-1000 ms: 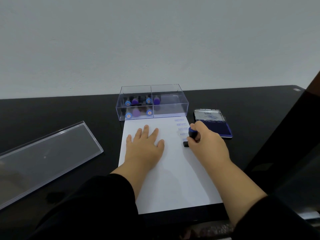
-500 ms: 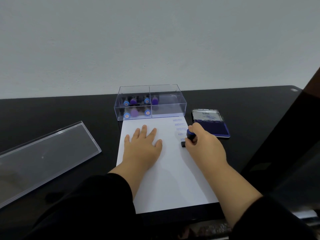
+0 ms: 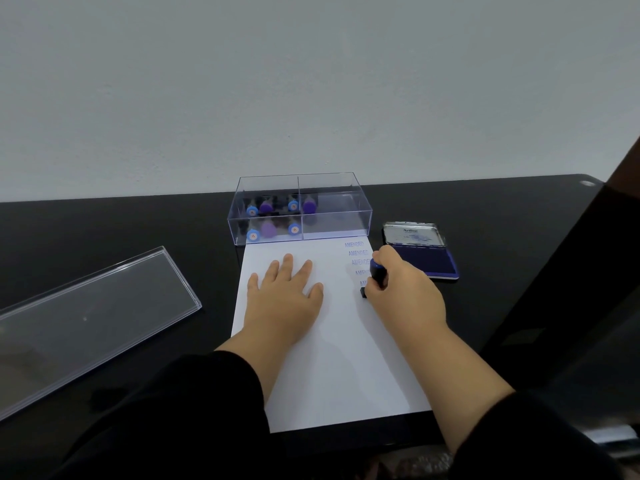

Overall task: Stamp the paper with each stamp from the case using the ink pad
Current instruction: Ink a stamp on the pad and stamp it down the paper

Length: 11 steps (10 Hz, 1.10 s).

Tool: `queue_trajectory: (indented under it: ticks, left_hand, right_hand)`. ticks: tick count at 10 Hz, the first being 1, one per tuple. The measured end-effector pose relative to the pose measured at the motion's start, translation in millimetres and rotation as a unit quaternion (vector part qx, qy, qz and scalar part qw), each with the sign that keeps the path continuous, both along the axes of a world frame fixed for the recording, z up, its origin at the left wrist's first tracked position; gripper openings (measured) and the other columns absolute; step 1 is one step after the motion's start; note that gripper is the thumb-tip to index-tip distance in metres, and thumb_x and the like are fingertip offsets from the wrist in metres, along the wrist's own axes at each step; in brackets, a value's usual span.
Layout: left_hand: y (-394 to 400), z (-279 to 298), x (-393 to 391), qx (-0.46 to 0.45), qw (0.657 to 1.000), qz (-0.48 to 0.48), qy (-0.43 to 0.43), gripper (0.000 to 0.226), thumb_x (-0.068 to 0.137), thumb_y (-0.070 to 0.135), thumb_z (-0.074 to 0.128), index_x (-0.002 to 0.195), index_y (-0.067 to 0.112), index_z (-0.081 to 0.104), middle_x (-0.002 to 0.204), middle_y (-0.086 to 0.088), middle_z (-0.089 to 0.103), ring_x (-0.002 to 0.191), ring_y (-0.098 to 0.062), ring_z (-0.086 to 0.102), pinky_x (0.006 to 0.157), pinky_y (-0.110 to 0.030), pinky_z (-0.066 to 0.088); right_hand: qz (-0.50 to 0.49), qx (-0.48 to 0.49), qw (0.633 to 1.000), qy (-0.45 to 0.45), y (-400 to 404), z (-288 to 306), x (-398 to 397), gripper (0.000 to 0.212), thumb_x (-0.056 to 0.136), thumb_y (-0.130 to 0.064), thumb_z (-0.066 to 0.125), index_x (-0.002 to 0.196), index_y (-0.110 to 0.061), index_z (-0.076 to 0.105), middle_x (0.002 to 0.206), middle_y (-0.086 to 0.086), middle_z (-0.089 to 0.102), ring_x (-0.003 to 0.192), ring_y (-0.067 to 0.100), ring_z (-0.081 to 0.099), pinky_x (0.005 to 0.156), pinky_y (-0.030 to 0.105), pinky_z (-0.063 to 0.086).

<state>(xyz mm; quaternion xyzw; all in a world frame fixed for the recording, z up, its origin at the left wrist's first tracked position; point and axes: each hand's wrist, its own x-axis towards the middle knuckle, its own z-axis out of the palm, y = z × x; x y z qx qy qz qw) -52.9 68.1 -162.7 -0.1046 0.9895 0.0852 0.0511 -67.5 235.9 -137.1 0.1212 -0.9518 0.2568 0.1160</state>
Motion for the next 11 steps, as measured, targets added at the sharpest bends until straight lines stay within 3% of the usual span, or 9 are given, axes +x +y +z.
queue_trajectory:
  ticks: [1, 3, 5, 7, 9, 11]
  left_hand:
    - [-0.1, 0.6, -0.1, -0.002, 1.0, -0.002, -0.006, 0.056, 0.1, 0.051, 0.013, 0.151, 0.034, -0.003, 0.159, 0.003, -0.011, 0.147, -0.019, -0.009, 0.116, -0.045, -0.005]
    - [0.5, 1.0, 0.5, 0.0, 1.0, -0.001, -0.001, 0.056, 0.1, 0.05, 0.013, 0.151, 0.035, -0.002, 0.159, 0.003, -0.011, 0.147, -0.018, -0.009, 0.116, -0.045, -0.005]
    - [0.4, 0.2, 0.1, 0.0, 1.0, 0.001, 0.001, 0.055, 0.1, 0.05, 0.013, 0.151, 0.035, -0.001, 0.159, 0.003, -0.011, 0.147, -0.018, -0.008, 0.117, -0.045, -0.005]
    - [0.4, 0.2, 0.0, -0.002, 1.0, 0.002, -0.002, 0.055, 0.1, 0.05, 0.013, 0.151, 0.035, -0.002, 0.159, 0.004, -0.011, 0.147, -0.018, -0.008, 0.117, -0.045, -0.005]
    - [0.9, 1.5, 0.5, -0.003, 1.0, 0.0, -0.003, 0.055, 0.1, 0.05, 0.013, 0.151, 0.035, -0.002, 0.159, 0.003, -0.011, 0.147, -0.018, -0.008, 0.117, -0.044, -0.005]
    - [0.8, 1.4, 0.9, 0.002, 1.0, 0.002, -0.002, 0.055, 0.1, 0.049, 0.013, 0.151, 0.035, -0.001, 0.159, 0.004, -0.011, 0.147, -0.018, -0.008, 0.117, -0.044, -0.005]
  right_hand:
    - [0.004, 0.006, 1.0, 0.003, 1.7, -0.8, 2.4, 0.014, 0.091, -0.018, 0.049, 0.089, -0.025, 0.037, 0.08, -0.001, 0.055, 0.072, 0.02, 0.048, 0.049, 0.026, 0.03]
    - [0.014, -0.022, 1.0, -0.013, 6.0, 0.5, 1.4, 0.009, 0.091, -0.019, 0.053, 0.095, -0.022, 0.045, 0.083, 0.003, 0.061, 0.078, 0.023, 0.056, 0.063, 0.034, 0.048]
    - [0.003, -0.008, 1.0, -0.005, 2.3, 0.9, -1.1, 0.01, 0.091, -0.019, 0.05, 0.1, -0.02, 0.046, 0.083, 0.004, 0.06, 0.078, 0.024, 0.056, 0.059, 0.031, 0.044]
    - [0.01, -0.001, 1.0, -0.001, 2.1, -1.5, 1.1, 0.008, 0.092, -0.017, 0.048, 0.093, -0.022, 0.042, 0.083, 0.002, 0.058, 0.077, 0.023, 0.053, 0.053, 0.029, 0.036]
    - [0.016, -0.017, 1.0, 0.006, 5.4, -2.5, 1.1, 0.008, 0.092, -0.017, 0.05, 0.099, -0.02, 0.048, 0.082, 0.001, 0.059, 0.077, 0.022, 0.055, 0.06, 0.034, 0.046]
    - [0.017, -0.017, 1.0, 0.012, 5.1, -2.4, 2.0, 0.008, 0.092, -0.017, 0.05, 0.1, -0.02, 0.048, 0.082, 0.001, 0.058, 0.077, 0.022, 0.055, 0.059, 0.034, 0.045]
